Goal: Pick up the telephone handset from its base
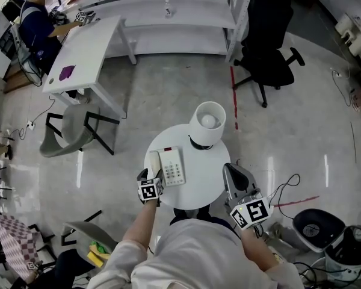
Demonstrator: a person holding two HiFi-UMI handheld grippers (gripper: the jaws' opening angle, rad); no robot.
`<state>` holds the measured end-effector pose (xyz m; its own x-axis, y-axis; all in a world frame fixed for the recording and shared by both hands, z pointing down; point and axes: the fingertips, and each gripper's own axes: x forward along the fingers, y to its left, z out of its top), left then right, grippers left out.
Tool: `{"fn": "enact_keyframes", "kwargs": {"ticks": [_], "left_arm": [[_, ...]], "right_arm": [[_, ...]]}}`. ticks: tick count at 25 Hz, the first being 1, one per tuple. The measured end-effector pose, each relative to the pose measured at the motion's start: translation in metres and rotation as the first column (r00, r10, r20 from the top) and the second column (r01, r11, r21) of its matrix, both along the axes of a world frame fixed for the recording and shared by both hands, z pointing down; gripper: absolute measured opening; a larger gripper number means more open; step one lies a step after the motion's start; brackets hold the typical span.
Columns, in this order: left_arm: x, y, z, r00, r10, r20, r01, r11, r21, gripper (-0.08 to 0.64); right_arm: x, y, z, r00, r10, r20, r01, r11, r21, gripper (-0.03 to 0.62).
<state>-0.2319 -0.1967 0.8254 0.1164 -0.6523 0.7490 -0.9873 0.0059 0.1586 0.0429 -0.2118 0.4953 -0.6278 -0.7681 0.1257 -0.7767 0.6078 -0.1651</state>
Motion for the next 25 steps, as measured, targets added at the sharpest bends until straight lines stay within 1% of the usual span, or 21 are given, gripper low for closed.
{"fn": "enact_keyframes", "kwargs": {"ticks": [5,9,12,14,20,25], "left_arm": [[0.001,-0.007,0.017,1.000,-0.022,-0.010,0.022,0.998,-0.061,0.301],[-0.001,-0.011,0.032,1.000,0.001,0.029,0.002,0.994,-0.112,0.296],[-0.003,-0.011,0.042,0.999,0.001,0.044,0.006,0.989,-0.150,0.293],[-0.002,-0.013,0.046,0.999,0.007,0.049,0.001,0.987,-0.160,0.291],[0.001,-0.015,0.055,0.998,0.019,0.065,-0.007,0.983,-0.185,0.281],[-0.001,-0.020,0.069,0.996,0.043,0.080,-0.029,0.987,-0.160,0.276]], "right_arm": [[0.003,-0.006,0.002,1.000,0.013,-0.009,-0.013,1.000,-0.008,0.008],[0.005,-0.006,0.006,1.000,0.024,-0.017,-0.025,1.000,-0.011,0.008],[0.006,-0.006,0.009,0.999,0.038,-0.016,-0.038,0.999,-0.017,0.008],[0.008,-0.006,0.010,0.999,0.051,-0.010,-0.051,0.998,-0.024,0.008],[0.017,-0.006,0.011,0.998,0.060,-0.026,-0.060,0.998,-0.019,0.008],[0.023,-0.005,0.013,0.997,0.071,-0.031,-0.072,0.997,-0.023,0.008]]}}
